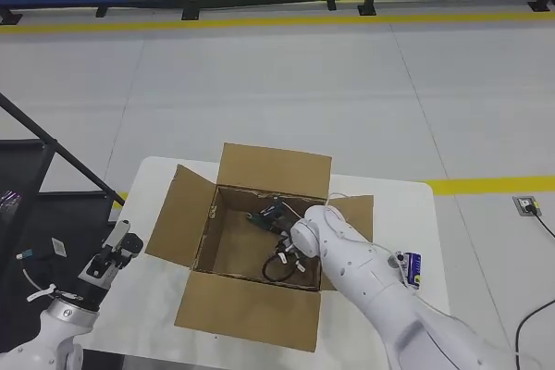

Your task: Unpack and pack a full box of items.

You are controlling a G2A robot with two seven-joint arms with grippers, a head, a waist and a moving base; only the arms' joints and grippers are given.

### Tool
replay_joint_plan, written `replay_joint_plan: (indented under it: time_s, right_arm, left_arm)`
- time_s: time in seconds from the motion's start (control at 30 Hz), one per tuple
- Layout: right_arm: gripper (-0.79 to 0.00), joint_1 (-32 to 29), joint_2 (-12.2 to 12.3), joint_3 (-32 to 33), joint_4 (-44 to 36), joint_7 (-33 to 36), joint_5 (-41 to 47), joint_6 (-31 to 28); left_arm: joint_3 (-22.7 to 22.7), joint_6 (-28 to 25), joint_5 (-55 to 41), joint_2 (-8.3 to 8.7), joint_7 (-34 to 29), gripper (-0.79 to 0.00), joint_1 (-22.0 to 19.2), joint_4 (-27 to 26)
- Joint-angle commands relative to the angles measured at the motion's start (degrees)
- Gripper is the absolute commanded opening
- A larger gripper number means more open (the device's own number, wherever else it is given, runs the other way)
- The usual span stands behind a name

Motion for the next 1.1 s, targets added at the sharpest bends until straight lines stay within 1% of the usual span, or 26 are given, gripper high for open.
replay_joint_plan:
  time_s: [0.0, 0.23, 0.33, 0.4, 0.63, 0.8, 0.83, 0.87, 0.9, 0.93, 0.97, 1.07]
  right_arm:
    - [0.000, 0.08, -0.30, -0.18, 0.12, 0.26, -0.12, -0.81]
    - [0.000, 0.39, -1.23, -0.73, -0.03, 3.85, -0.13, -4.61]
    - [0.000, 0.64, -1.49, -0.65, -0.39, 5.09, 0.01, -4.90]
    - [0.000, 0.92, -1.62, -0.41, -0.90, 4.82, 0.09, -4.14]
    - [0.000, 0.29, -2.20, -0.33, -2.47, -1.13, -1.97, 1.92]
    - [0.000, 0.15, -3.28, -1.31, -0.48, -1.08, -3.47, 3.38]
    - [-0.065, 0.25, -3.53, -1.40, 0.02, -0.94, -3.45, 3.18]
    - [-0.240, 0.45, -3.74, -1.53, 0.77, -0.68, -3.65, 3.08]
    - [-0.329, 0.67, -3.96, -1.60, 1.35, -0.54, -3.75, 3.16]
    - [-0.400, 0.82, -4.17, -1.64, 1.84, -0.50, -3.72, 2.93]
    - [-0.425, 1.01, -4.35, -1.71, 2.47, -0.31, -3.87, 2.84]
    - [-0.440, 1.62, -4.79, -1.63, 4.02, -0.52, -3.93, 2.46]
  left_arm:
    - [0.00, 0.00, 0.00, 0.00, 0.00, 0.000, 0.00, 0.00]
    - [0.00, 0.00, 0.00, 0.00, 0.00, 0.000, 0.00, 0.00]
    - [0.00, 0.00, 0.00, 0.00, 0.00, 0.000, 0.00, 0.00]
    - [0.00, 0.00, 0.00, 0.00, 0.00, 0.000, 0.00, 0.00]
    - [0.00, 0.00, 0.00, 0.00, 0.00, 0.000, 0.00, 0.00]
    - [0.00, 0.00, 0.00, 0.00, 0.00, 0.000, 0.00, 0.00]
    - [0.00, 0.00, 0.00, 0.00, 0.00, 0.000, 0.00, 0.00]
    - [0.00, 0.00, 0.00, 0.00, 0.00, 0.000, 0.00, 0.00]
    - [0.00, 0.00, 0.00, 0.00, 0.00, 0.000, 0.00, 0.00]
    - [0.00, 0.00, 0.00, 0.00, 0.00, 0.000, 0.00, 0.00]
    - [0.00, 0.00, 0.00, 0.00, 0.00, 0.000, 0.00, 0.00]
    - [0.00, 0.00, 0.00, 0.00, 0.00, 0.000, 0.00, 0.00]
